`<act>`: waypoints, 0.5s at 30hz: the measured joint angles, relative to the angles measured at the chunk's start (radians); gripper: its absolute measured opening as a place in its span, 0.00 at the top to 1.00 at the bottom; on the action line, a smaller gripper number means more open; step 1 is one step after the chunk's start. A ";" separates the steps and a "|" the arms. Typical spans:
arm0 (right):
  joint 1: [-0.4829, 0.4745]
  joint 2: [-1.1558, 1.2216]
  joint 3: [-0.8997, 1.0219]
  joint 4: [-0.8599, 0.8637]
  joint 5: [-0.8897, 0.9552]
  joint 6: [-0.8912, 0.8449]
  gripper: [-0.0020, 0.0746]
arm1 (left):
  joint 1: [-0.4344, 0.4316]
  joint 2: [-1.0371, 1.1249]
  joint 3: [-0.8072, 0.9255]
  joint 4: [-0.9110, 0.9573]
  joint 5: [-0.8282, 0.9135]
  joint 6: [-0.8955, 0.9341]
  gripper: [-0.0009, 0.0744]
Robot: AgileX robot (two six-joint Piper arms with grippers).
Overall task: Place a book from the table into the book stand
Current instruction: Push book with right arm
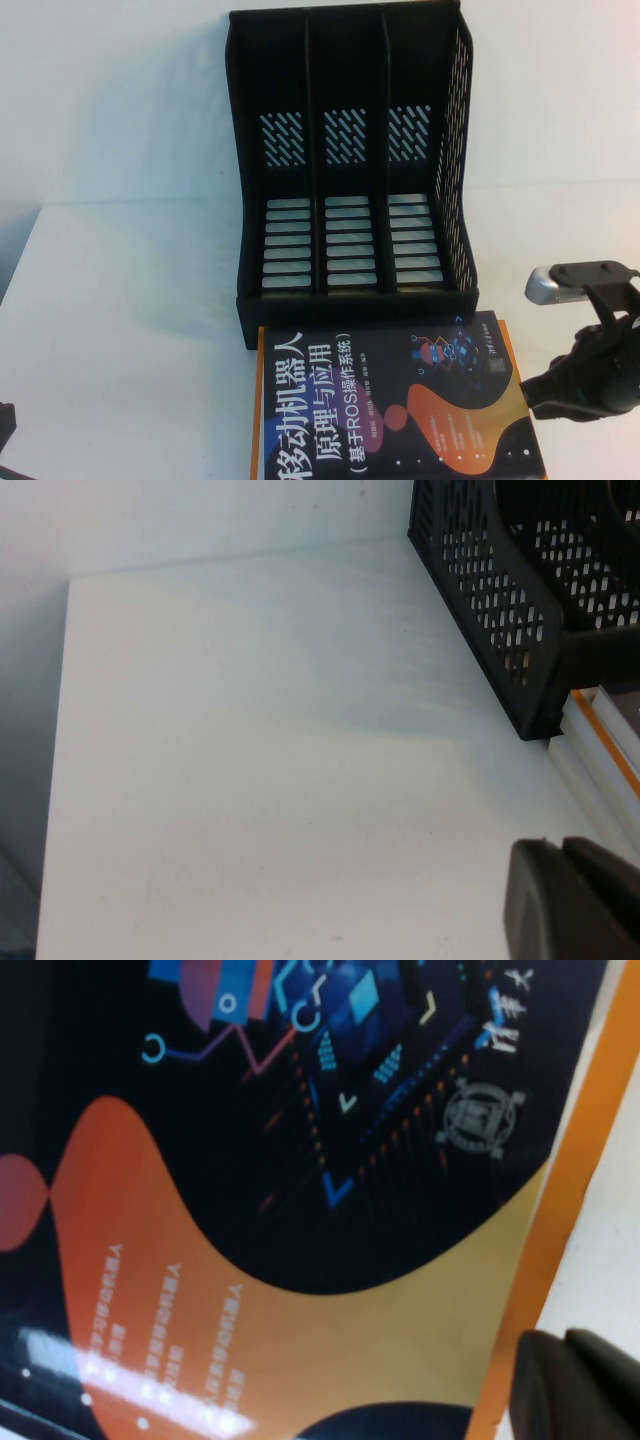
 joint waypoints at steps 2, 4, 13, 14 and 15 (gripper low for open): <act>0.006 0.000 0.000 0.000 0.000 0.002 0.97 | 0.000 0.000 0.000 -0.001 0.000 0.000 0.99; 0.015 0.000 0.000 0.000 0.000 0.002 0.97 | 0.000 0.000 0.000 -0.006 0.000 0.000 0.99; 0.068 0.032 -0.004 -0.004 -0.019 0.003 0.97 | 0.000 0.000 0.000 -0.015 0.018 0.000 0.99; 0.072 0.032 -0.004 -0.002 -0.021 0.002 0.97 | 0.000 0.000 0.000 -0.015 0.020 0.000 0.99; 0.078 0.032 -0.008 -0.001 -0.021 0.002 0.97 | 0.000 0.000 0.000 -0.015 0.020 0.000 0.99</act>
